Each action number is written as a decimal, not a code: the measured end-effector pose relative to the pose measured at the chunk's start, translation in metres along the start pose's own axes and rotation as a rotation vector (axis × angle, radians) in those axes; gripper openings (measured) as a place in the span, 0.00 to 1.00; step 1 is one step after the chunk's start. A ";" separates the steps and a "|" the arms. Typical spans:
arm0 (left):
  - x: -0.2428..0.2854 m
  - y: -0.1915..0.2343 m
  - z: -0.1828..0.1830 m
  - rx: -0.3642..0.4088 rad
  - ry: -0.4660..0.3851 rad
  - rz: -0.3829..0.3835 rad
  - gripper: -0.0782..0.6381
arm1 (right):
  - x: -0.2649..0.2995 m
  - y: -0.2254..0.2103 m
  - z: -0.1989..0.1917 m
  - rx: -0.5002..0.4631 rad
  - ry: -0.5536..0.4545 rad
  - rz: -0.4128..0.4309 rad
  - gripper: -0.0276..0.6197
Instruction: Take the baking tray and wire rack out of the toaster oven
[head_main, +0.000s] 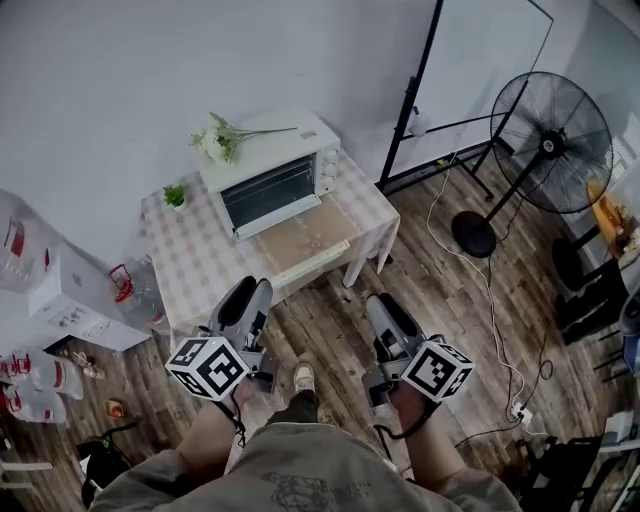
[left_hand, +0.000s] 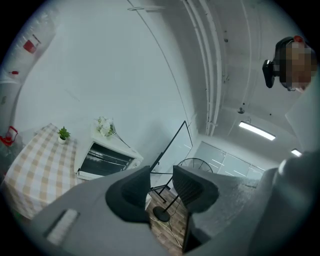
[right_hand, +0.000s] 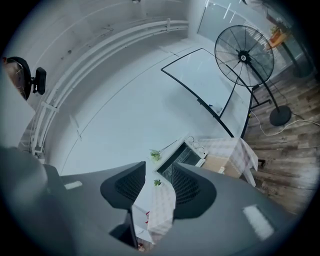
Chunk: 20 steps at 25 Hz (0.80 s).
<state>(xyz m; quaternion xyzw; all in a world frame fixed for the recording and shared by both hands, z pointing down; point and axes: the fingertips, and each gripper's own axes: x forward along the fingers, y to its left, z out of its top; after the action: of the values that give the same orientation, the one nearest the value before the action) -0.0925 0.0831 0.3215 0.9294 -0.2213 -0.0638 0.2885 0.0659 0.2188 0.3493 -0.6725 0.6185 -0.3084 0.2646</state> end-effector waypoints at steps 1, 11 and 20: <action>0.010 0.010 0.002 -0.006 0.006 0.008 0.30 | 0.014 -0.003 0.003 0.007 0.004 -0.001 0.32; 0.094 0.098 0.024 -0.073 0.046 0.059 0.30 | 0.142 -0.030 0.014 0.030 0.080 -0.003 0.31; 0.129 0.141 0.033 -0.219 0.007 0.078 0.30 | 0.203 -0.049 0.017 0.099 0.122 0.013 0.30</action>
<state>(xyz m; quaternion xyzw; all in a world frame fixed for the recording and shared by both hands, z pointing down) -0.0379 -0.0948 0.3752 0.8833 -0.2478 -0.0734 0.3911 0.1207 0.0208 0.3921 -0.6348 0.6217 -0.3772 0.2613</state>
